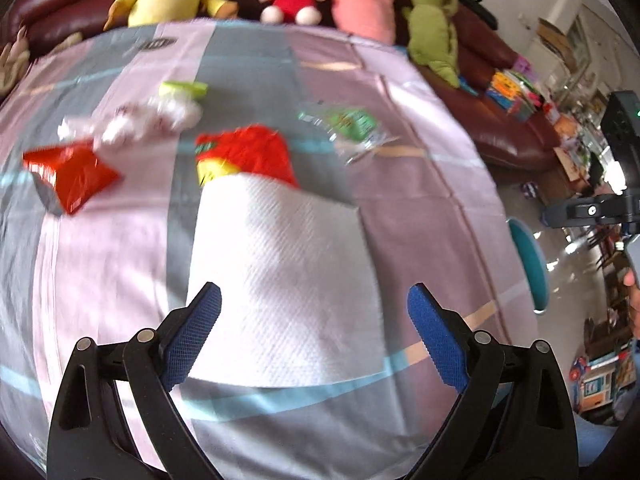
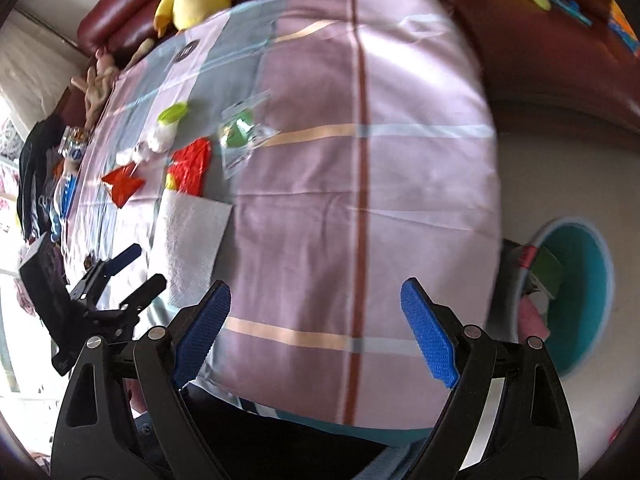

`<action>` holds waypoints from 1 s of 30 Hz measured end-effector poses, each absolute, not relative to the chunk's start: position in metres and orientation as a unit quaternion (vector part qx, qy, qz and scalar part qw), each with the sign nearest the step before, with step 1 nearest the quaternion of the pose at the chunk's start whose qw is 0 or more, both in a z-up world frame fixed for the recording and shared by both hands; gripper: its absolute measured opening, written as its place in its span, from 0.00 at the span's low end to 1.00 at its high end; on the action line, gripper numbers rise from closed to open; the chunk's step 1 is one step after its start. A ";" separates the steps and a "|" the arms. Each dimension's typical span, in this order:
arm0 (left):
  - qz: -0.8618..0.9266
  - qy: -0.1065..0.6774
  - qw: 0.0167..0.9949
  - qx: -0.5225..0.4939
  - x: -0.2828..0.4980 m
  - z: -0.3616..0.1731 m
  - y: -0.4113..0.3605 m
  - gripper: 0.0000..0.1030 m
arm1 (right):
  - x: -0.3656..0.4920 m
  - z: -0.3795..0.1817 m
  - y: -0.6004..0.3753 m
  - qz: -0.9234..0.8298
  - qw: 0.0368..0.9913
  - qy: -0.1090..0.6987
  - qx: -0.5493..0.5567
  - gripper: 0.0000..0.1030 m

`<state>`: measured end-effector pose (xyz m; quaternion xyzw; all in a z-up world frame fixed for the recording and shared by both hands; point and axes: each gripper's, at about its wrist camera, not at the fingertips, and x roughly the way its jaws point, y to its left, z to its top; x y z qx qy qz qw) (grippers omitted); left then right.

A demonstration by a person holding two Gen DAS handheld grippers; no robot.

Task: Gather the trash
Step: 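Return to the table and grasp the white paper towel with the left tool, then grasp the red snack wrapper with the right tool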

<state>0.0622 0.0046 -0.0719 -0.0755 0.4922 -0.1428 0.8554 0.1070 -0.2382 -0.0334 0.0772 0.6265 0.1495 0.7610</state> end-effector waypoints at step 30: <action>-0.133 0.462 0.870 -0.108 0.044 -0.072 0.025 0.08 | 0.110 -0.070 -0.199 0.172 0.733 0.653 0.082 0.81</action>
